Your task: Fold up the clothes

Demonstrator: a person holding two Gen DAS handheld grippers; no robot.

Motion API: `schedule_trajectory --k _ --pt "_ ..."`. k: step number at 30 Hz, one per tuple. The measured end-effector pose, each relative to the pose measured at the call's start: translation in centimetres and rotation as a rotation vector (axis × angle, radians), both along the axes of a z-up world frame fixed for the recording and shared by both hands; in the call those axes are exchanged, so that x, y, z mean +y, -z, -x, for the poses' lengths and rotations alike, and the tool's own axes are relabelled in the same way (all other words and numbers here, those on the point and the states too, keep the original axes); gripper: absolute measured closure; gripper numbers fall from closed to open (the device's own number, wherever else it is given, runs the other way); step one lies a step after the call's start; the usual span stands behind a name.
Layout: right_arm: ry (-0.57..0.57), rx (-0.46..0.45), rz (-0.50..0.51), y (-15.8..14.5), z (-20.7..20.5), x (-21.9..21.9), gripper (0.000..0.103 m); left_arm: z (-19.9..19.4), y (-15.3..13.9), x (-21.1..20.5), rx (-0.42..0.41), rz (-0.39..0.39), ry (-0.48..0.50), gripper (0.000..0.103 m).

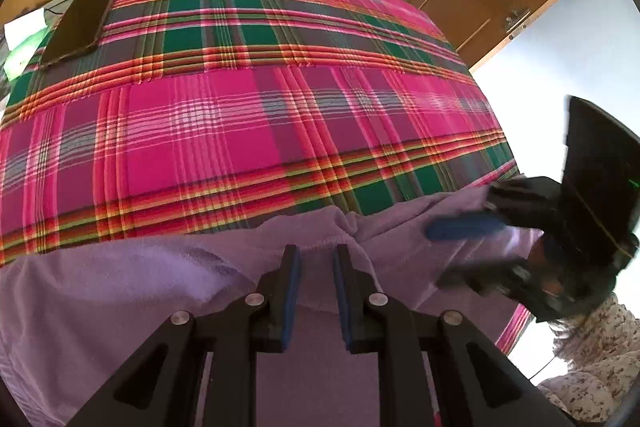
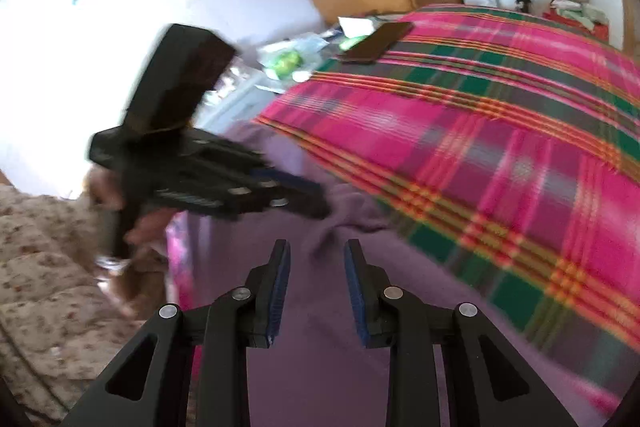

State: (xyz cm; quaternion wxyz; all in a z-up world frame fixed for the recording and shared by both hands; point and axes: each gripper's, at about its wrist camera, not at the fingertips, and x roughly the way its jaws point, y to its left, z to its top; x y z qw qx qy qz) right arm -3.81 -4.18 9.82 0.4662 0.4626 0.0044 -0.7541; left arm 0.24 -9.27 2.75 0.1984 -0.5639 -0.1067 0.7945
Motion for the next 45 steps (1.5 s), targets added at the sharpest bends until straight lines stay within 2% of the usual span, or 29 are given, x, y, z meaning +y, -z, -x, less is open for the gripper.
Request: schedule_trajectory --k 2,6,8,10,13,22,24,28,32,37,40,43,45 --pt "0.015 -0.017 -0.045 1.0 1.0 -0.5 0.073 -0.3 0.0 -0.4 -0.003 -0.014 -0.006 0.085" --pt "0.008 -0.112 -0.028 3.3 2.0 -1.2 0.073 -0.2 -0.3 -0.9 -0.011 -0.006 -0.017 0.085" --pt "-0.004 -0.117 -0.018 3.4 1.8 -1.5 0.073 0.2 -0.7 -0.6 -0.009 0.01 -0.009 0.085" --pt "-0.02 -0.122 -0.008 3.3 1.3 -1.7 0.073 0.8 -1.2 0.2 -0.004 0.031 0.011 0.073" --pt "-0.027 -0.129 -0.01 3.5 0.6 -1.8 0.072 1.6 -2.0 1.4 0.002 0.065 0.042 0.069" --pt "-0.035 -0.151 0.039 3.5 -0.1 -2.1 0.07 2.1 -0.2 6.7 -0.08 0.378 0.2 0.069" --pt "-0.059 -0.175 0.073 3.5 -0.4 -2.1 0.069 2.2 0.2 7.0 -0.095 0.415 0.201 0.069" --pt "-0.07 -0.146 0.045 3.3 -1.1 -2.5 0.069 2.4 0.5 7.4 -0.109 0.459 0.191 0.068" --pt "-0.055 -0.123 0.06 2.5 -1.2 -1.4 0.069 2.2 0.5 7.5 -0.104 0.473 0.189 0.069" --pt "0.004 -0.061 0.032 1.2 -1.1 0.8 0.069 1.8 0.0 7.2 -0.084 0.469 0.188 0.087" --pt "0.076 -0.024 0.0 0.7 -0.8 2.5 0.069 1.5 -0.7 6.6 -0.058 0.456 0.173 0.096" --pt "0.168 0.026 -0.051 0.0 -0.8 4.2 0.069 1.4 -1.5 5.4 -0.045 0.418 0.134 0.097" --pt "0.257 0.091 -0.098 -0.8 -1.2 5.6 0.069 1.2 -1.6 4.7 -0.042 0.398 0.124 0.097"
